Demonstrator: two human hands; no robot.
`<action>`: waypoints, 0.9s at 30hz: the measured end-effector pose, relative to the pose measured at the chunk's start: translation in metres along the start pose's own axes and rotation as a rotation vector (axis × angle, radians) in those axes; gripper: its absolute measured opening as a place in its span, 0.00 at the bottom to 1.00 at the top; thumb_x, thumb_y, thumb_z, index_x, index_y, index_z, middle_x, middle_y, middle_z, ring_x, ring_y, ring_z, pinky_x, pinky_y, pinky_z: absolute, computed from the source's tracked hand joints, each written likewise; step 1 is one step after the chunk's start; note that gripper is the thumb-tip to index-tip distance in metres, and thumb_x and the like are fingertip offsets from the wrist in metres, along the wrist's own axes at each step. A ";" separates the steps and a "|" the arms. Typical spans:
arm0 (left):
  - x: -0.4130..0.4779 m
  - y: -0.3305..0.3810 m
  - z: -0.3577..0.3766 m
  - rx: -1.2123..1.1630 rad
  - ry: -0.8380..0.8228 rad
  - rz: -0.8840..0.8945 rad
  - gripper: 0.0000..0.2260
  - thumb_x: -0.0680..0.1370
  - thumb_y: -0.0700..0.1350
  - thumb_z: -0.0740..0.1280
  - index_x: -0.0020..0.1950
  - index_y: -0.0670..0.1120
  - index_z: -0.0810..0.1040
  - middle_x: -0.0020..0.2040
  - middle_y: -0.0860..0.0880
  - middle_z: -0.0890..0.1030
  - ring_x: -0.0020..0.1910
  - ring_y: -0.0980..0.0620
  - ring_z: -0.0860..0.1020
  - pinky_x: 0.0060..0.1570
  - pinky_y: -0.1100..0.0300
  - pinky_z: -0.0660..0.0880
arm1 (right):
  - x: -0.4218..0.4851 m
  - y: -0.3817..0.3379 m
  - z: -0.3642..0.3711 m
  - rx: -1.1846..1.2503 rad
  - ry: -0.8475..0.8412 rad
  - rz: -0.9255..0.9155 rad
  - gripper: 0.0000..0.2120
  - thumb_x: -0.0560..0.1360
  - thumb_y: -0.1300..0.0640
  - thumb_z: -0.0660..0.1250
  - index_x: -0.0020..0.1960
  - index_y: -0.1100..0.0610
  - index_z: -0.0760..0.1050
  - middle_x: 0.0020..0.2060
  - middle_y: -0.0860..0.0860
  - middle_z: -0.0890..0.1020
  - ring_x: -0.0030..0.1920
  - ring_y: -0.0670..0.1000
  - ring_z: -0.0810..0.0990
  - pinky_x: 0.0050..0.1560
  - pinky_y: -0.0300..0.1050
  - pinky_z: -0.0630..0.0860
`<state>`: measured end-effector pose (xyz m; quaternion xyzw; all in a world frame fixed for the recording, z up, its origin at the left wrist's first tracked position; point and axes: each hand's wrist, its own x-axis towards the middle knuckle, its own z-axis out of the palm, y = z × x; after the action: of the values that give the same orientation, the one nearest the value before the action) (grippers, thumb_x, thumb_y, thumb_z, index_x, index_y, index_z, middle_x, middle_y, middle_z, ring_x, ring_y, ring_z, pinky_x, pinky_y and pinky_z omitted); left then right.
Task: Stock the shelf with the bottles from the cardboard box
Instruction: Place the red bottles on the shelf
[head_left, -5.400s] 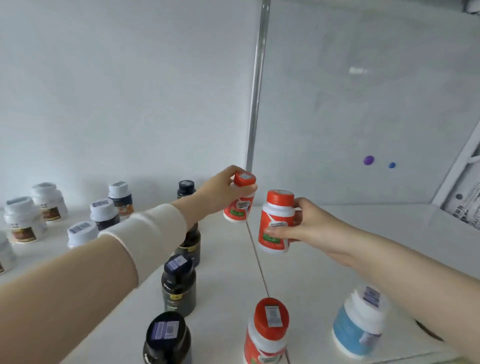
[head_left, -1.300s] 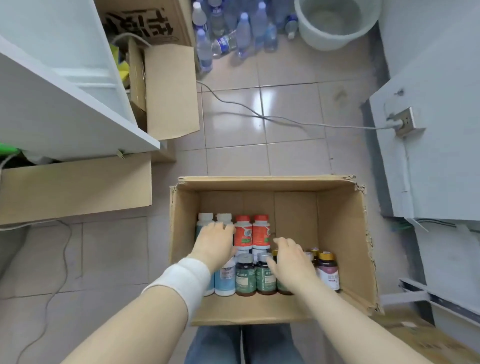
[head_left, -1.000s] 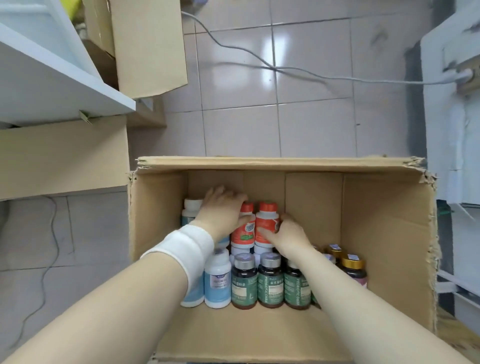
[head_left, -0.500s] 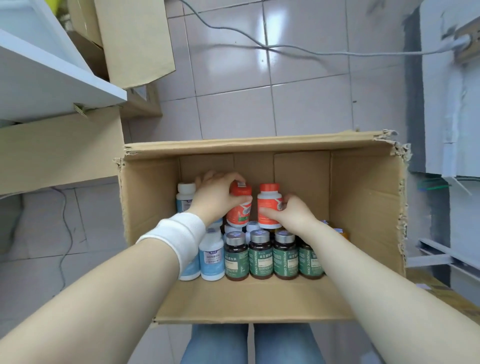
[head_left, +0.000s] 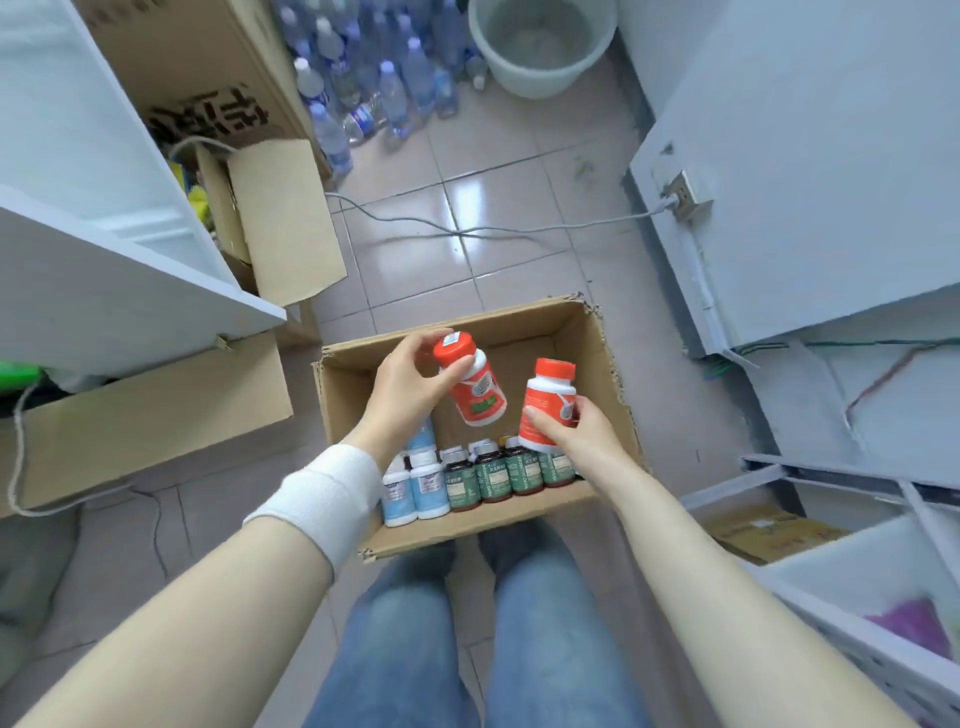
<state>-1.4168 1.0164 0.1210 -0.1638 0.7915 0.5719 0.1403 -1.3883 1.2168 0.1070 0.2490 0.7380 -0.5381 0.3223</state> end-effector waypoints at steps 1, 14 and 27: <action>-0.010 0.014 -0.004 -0.029 -0.024 0.009 0.14 0.72 0.46 0.73 0.55 0.51 0.76 0.51 0.53 0.80 0.53 0.53 0.78 0.58 0.54 0.75 | -0.020 -0.004 0.000 0.032 0.027 -0.028 0.19 0.69 0.48 0.72 0.55 0.51 0.69 0.46 0.45 0.78 0.46 0.44 0.77 0.50 0.42 0.70; -0.195 0.125 -0.003 -0.253 -0.714 0.107 0.06 0.78 0.44 0.63 0.54 0.51 0.74 0.54 0.46 0.80 0.51 0.47 0.80 0.52 0.49 0.78 | -0.289 0.045 0.034 0.705 0.466 -0.177 0.13 0.73 0.60 0.67 0.57 0.57 0.72 0.51 0.58 0.81 0.48 0.53 0.80 0.53 0.48 0.77; -0.444 0.148 0.094 -0.212 -1.128 0.223 0.04 0.79 0.46 0.61 0.52 0.50 0.73 0.41 0.51 0.84 0.39 0.53 0.83 0.36 0.59 0.80 | -0.518 0.191 0.017 1.186 0.634 -0.454 0.24 0.69 0.54 0.64 0.64 0.58 0.70 0.57 0.54 0.80 0.59 0.51 0.77 0.62 0.51 0.72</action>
<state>-1.0724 1.1929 0.4010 0.2374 0.5453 0.6581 0.4618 -0.9024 1.2464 0.3678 0.3669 0.4126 -0.8047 -0.2180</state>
